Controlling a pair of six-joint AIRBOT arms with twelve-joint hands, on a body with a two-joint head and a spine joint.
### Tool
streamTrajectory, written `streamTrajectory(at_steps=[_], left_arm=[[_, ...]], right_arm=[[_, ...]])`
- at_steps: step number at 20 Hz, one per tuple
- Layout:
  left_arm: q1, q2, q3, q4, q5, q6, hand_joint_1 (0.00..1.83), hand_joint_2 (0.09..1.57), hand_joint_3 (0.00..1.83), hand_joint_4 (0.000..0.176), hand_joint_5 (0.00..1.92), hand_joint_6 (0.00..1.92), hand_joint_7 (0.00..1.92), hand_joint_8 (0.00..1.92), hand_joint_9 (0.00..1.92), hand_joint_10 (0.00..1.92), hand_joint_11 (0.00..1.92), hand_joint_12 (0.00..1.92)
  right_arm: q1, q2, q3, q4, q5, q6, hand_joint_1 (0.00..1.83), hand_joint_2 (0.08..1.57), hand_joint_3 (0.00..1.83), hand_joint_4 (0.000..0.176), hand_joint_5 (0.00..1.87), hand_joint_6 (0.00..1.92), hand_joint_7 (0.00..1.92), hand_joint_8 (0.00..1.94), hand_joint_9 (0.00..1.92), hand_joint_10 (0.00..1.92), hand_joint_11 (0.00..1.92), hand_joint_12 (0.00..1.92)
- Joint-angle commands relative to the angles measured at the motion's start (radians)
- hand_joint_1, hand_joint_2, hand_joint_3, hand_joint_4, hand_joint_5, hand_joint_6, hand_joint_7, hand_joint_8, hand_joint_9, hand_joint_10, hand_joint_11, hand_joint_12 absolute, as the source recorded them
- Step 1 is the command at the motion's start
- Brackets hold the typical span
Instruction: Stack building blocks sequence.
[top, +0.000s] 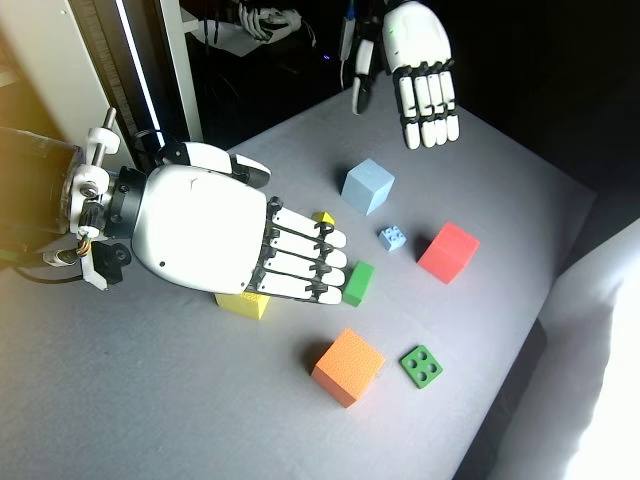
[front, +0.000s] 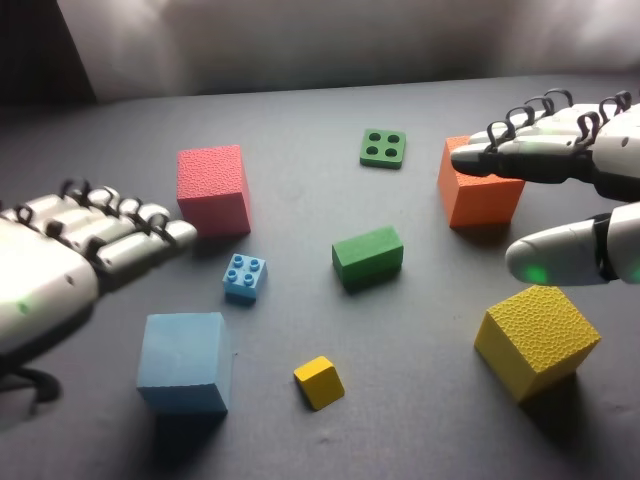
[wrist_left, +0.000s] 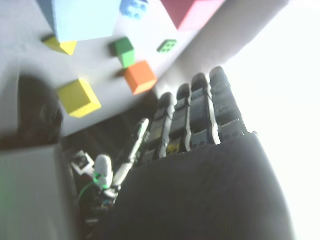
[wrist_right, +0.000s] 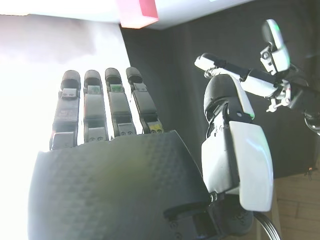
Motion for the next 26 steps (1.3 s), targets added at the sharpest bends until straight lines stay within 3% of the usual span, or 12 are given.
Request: streamTrajectory(at_steps=[1, 4, 8, 10, 14, 21, 26], left_arm=[[-0.006, -0.003, -0.001, 0.001, -0.096, 0.024, 1.50, 1.03, 0.00, 0.000, 0.00, 0.00, 0.00, 0.00, 0.00, 0.00, 0.00, 0.00], [-0.015, -0.051, -0.006, -0.110, -0.097, 0.141, 1.49, 1.03, 0.00, 0.000, 0.00, 0.00, 0.00, 0.00, 0.00, 0.00, 0.00, 0.00], [-0.053, -0.124, -0.011, -0.340, -0.097, 0.350, 1.47, 1.03, 0.00, 0.000, 0.00, 0.00, 0.00, 0.00, 0.00, 0.00, 0.00, 0.00], [-0.063, -0.153, -0.011, -0.425, -0.108, 0.416, 1.46, 1.01, 0.00, 0.000, 0.00, 0.00, 0.00, 0.00, 0.00, 0.00, 0.00, 0.00], [-0.076, -0.201, -0.009, -0.577, -0.150, 0.527, 1.45, 0.99, 0.00, 0.000, 0.00, 0.00, 0.00, 0.00, 0.00, 0.00, 0.00, 0.00], [-0.080, -0.270, 0.034, -0.678, -0.200, 0.587, 1.54, 1.03, 0.00, 0.000, 0.00, 0.00, 0.00, 0.00, 0.00, 0.00, 0.00, 0.00], [-0.090, -0.297, 0.050, -0.727, -0.222, 0.604, 1.45, 1.05, 0.01, 0.000, 0.00, 0.00, 0.00, 0.00, 0.00, 0.00, 0.00, 0.00]], right_arm=[[0.009, 0.011, -0.003, 0.024, 0.086, 0.002, 0.00, 1.22, 0.01, 0.000, 0.07, 0.00, 0.03, 0.00, 0.01, 0.00, 0.01, 0.07], [0.009, 0.011, -0.005, 0.024, 0.086, 0.002, 0.00, 1.22, 0.00, 0.000, 0.08, 0.00, 0.04, 0.00, 0.02, 0.00, 0.00, 0.13], [0.009, 0.012, -0.009, 0.024, 0.088, 0.002, 0.00, 1.21, 0.00, 0.000, 0.10, 0.00, 0.06, 0.00, 0.05, 0.01, 0.00, 0.16], [0.009, 0.012, -0.010, 0.024, 0.088, 0.002, 0.00, 1.22, 0.00, 0.000, 0.09, 0.00, 0.05, 0.00, 0.03, 0.00, 0.00, 0.11], [0.009, 0.012, -0.010, 0.024, 0.088, 0.002, 0.00, 1.22, 0.00, 0.000, 0.10, 0.00, 0.06, 0.00, 0.06, 0.00, 0.00, 0.22], [0.009, 0.012, -0.012, 0.024, 0.089, 0.002, 0.07, 1.22, 0.00, 0.000, 0.13, 0.01, 0.09, 0.01, 0.06, 0.00, 0.00, 0.17], [0.009, 0.012, -0.012, 0.024, 0.093, 0.002, 0.10, 1.22, 0.00, 0.000, 0.14, 0.00, 0.09, 0.00, 0.07, 0.00, 0.00, 0.22]])
